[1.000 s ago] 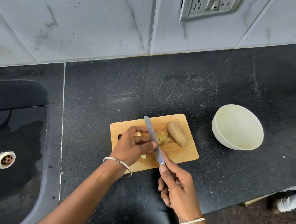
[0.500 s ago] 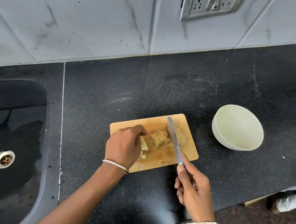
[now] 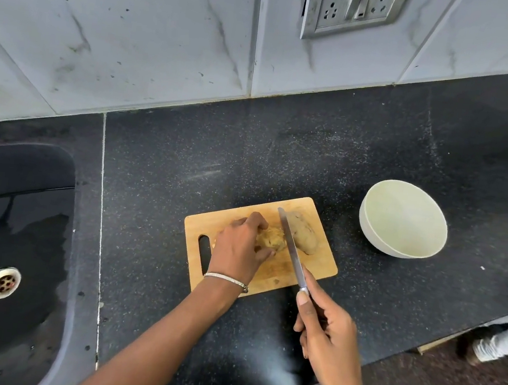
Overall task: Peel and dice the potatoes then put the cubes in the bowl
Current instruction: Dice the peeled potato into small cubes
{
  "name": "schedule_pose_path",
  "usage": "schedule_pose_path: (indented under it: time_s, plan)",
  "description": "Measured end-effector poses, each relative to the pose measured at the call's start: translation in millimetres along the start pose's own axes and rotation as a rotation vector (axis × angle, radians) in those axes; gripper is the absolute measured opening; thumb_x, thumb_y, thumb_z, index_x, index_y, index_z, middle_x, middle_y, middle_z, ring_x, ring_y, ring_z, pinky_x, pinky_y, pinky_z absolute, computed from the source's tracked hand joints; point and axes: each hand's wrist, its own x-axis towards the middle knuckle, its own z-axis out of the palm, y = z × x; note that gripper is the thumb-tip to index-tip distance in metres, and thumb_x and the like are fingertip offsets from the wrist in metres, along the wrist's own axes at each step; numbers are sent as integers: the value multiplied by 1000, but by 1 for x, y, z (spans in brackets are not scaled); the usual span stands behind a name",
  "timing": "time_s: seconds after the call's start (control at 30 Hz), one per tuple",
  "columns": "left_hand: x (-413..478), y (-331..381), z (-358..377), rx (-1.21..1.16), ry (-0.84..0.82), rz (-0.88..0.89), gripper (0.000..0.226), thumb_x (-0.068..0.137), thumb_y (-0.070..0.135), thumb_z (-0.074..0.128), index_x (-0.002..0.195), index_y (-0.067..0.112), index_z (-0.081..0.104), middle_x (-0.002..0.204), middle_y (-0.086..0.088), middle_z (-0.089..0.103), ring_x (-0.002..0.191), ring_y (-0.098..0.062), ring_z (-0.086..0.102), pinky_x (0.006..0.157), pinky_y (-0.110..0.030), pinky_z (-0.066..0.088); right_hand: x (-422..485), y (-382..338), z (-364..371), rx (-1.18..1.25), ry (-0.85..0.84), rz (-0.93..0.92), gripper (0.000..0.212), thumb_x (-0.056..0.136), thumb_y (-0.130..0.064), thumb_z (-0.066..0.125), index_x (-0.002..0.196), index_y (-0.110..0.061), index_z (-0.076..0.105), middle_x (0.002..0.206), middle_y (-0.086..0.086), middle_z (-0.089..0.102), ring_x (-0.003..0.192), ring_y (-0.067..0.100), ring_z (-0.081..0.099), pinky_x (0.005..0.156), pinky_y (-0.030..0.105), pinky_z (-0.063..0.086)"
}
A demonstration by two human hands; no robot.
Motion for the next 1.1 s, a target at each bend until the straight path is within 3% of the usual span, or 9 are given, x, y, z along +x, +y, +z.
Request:
schedule_pose_path:
  time_s: [0.37,0.57,0.7,0.8,1.1]
  plan:
    - [-2,-7,1,-36,5,18,29,76,32,81,95,18,63,75,9,59,75,-16,61,69,-31,51,1,3,-1,-83,-4,-44,38,98,-38,52,129,-60,51,59,2,57,47,6,48,52,30,41]
    - [-2,-8,-4,-25,6,6,29,76,34,80,97,20,64,82,6,69,66,-10,50,63,-25,43,1,5,-3,-82,-8,-43,37,98,-40,51,130,-58,51,59,1,57,47,5,47,52,29,40]
    - [-7,-8,-1,-44,29,-10,29,78,36,78,98,23,61,89,5,72,60,-15,60,65,-30,52,1,5,-3,-80,-20,-32,36,97,-43,51,130,-58,51,59,1,58,47,5,47,51,28,39]
    - [-12,-9,4,-16,67,-13,29,81,40,74,100,26,56,82,5,71,54,-20,63,63,-36,55,2,4,-1,-61,-58,-21,36,95,-45,52,129,-57,53,60,2,58,47,5,46,49,25,39]
    - [-15,-10,6,30,87,-42,30,84,44,69,107,29,58,91,7,72,78,-24,67,66,-35,53,9,4,-5,-157,-106,-10,33,98,-39,53,127,-54,57,55,-3,57,47,4,48,52,21,40]
